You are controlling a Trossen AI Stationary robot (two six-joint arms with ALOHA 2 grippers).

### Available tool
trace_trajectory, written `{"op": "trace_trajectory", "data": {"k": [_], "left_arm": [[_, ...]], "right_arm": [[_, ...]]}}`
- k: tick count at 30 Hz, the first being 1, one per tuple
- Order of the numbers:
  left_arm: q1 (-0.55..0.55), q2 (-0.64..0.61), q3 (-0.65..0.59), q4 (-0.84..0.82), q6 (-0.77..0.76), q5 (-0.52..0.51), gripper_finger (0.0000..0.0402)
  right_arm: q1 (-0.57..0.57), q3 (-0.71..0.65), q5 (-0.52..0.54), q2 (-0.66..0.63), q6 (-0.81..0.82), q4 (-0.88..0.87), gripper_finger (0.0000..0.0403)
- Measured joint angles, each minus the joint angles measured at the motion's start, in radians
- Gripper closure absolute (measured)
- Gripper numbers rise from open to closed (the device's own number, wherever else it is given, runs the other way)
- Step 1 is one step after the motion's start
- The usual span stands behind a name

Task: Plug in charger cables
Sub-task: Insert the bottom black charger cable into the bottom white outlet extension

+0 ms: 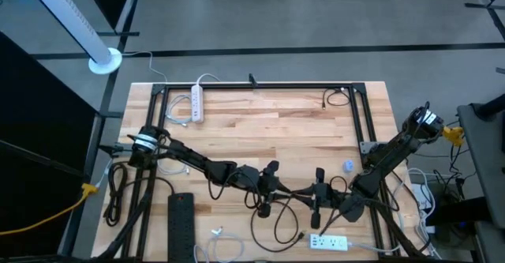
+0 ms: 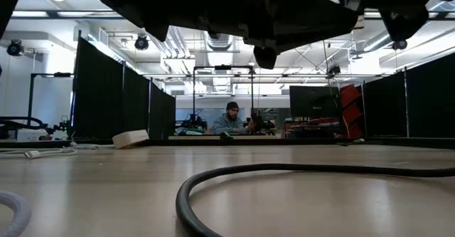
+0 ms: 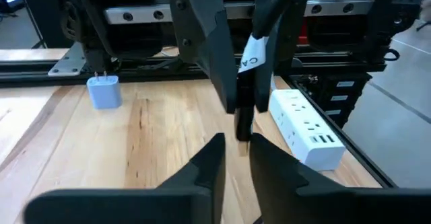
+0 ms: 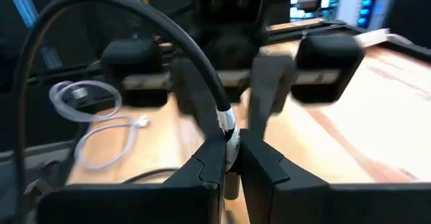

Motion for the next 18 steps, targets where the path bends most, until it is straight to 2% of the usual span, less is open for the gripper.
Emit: {"op": "trace_trajectory", "data": {"k": [9,13,18], "left_arm": [[-0.042,-0.129,-0.002,-0.199,0.122,-0.002,0.0277],[-0.044,-0.148,-0.005,-0.197,0.122,-0.024,0.0272],[-0.043,-0.147,-0.007,-0.204,0.122,-0.033,0.0282]], "right_arm": [[0.179,0.000,-0.005,0.009,-0.041,-0.007,0.0386],[0.242,0.000,-0.006,0.066,-0.023,-0.006,0.0386],[0.282,0.001,-0.004,0.193,0.074,0.058,0.0386]]}}
